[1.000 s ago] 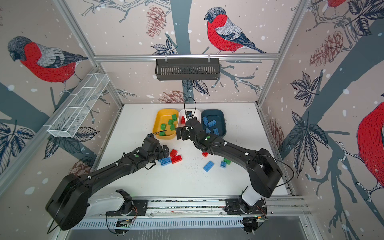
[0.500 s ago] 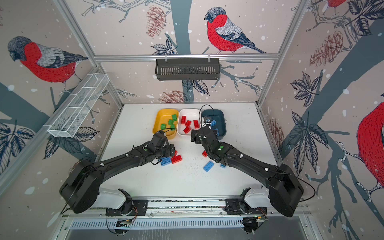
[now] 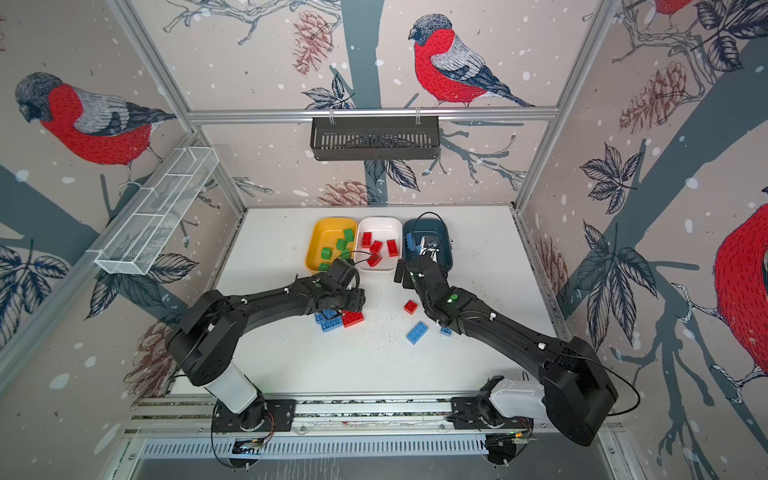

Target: Sort the legos into containers by color

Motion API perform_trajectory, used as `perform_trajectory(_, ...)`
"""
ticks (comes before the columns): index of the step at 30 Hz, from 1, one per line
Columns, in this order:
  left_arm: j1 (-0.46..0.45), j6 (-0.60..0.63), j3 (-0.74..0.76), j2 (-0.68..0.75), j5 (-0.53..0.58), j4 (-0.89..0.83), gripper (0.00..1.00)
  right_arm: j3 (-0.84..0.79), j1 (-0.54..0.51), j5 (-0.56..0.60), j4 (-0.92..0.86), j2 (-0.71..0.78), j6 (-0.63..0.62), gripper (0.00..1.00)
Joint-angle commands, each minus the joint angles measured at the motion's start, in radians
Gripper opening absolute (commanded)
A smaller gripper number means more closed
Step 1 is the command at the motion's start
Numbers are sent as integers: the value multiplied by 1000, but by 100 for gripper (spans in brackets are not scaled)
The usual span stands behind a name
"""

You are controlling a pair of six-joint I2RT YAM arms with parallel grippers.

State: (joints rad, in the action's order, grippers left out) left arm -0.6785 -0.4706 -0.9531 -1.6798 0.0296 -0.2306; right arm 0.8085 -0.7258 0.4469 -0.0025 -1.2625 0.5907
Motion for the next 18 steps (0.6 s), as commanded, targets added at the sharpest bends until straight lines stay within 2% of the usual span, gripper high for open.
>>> perform_trajectory(1,-3,31,-13,-13,33,-59,62,-2,2,6,-6,5,15,100)
perform_trajectory(10,-3,20,7,-29,52,-67,51,-12,3,7,-21,18,28,99)
perform_trajectory(14,-3,19,1,-48,52,-63,42,-33,3,11,-11,45,34,99)
perform_trajectory(18,-1,-7,-9,-46,109,-56,31,-50,5,24,-5,70,35,100)
